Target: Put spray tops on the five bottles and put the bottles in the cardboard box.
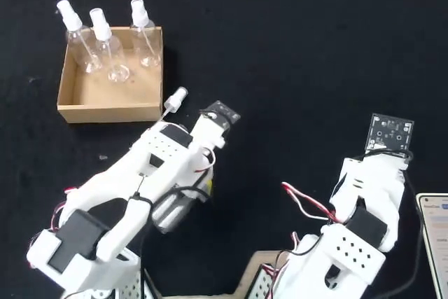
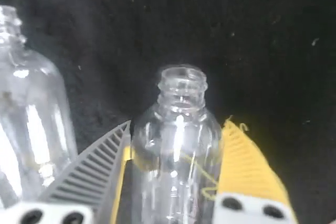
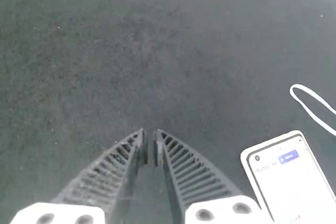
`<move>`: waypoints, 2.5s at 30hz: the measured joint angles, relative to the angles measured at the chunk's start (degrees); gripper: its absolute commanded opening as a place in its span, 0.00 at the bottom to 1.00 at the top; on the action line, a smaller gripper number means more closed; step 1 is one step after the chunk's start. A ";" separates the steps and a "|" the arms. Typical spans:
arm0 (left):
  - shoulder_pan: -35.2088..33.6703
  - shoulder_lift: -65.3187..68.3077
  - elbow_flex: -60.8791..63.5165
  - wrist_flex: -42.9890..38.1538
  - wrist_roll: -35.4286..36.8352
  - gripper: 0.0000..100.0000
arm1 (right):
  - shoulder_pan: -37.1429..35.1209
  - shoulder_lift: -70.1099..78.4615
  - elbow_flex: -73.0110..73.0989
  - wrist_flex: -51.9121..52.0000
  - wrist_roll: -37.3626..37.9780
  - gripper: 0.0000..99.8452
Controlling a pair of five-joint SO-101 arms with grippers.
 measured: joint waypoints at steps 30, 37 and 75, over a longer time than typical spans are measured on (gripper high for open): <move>-42.29 -46.07 7.56 6.77 7.65 0.13 | -48.09 0.00 -24.44 20.40 -12.04 0.04; -42.73 -55.91 20.75 -3.16 11.08 0.13 | -53.98 13.63 -25.32 11.69 -13.36 0.04; -42.99 -88.53 52.22 -21.01 15.03 0.13 | -68.66 93.98 -61.98 -22.51 -73.93 0.26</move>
